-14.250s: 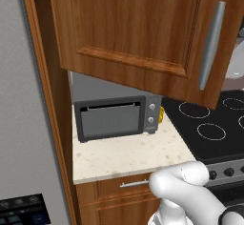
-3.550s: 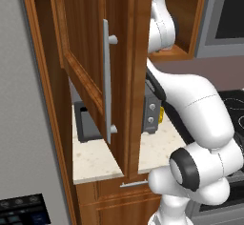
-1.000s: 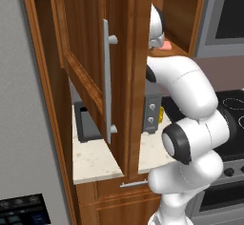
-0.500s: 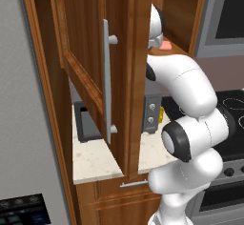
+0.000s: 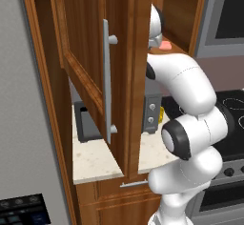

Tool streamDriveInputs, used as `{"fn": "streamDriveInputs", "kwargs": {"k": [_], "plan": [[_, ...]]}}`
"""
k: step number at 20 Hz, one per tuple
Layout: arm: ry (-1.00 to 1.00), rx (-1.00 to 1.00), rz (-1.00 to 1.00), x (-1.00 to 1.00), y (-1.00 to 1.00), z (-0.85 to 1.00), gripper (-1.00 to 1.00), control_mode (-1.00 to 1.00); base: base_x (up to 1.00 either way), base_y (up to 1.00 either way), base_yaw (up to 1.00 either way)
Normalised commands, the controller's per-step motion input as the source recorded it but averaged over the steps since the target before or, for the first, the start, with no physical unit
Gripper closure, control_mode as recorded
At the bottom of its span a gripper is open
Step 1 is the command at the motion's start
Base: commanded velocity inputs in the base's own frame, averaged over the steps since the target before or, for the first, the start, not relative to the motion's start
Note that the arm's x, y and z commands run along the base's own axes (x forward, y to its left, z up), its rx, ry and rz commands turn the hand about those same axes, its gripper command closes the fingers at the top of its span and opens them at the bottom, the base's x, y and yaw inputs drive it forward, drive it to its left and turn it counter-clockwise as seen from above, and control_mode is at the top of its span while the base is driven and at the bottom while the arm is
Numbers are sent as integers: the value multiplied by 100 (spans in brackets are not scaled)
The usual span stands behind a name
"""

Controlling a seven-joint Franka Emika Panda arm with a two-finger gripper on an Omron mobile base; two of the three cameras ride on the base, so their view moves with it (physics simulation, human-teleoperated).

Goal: Pick the bar soap and bar soap from the cabinet and place them on the counter.

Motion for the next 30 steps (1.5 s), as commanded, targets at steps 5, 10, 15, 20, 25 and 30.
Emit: {"fn": "streamDriveInputs", "kwargs": {"k": [5, 10, 15, 20, 25, 30], "plan": [[0, 0, -1, 13, 0, 0, -100, -100, 0, 0, 0], [0, 0, 0, 14, 0, -1, -100, -100, 0, 0, 0], [0, 0, 0, 17, 1, -5, -100, -100, 0, 0, 0], [0, 0, 0, 14, 2, -5, -100, -100, 0, 0, 0], [0, 0, -1, 19, 2, -3, -100, -100, 0, 0, 0], [0, 0, -1, 16, 2, -1, -100, -100, 0, 0, 0]]}}
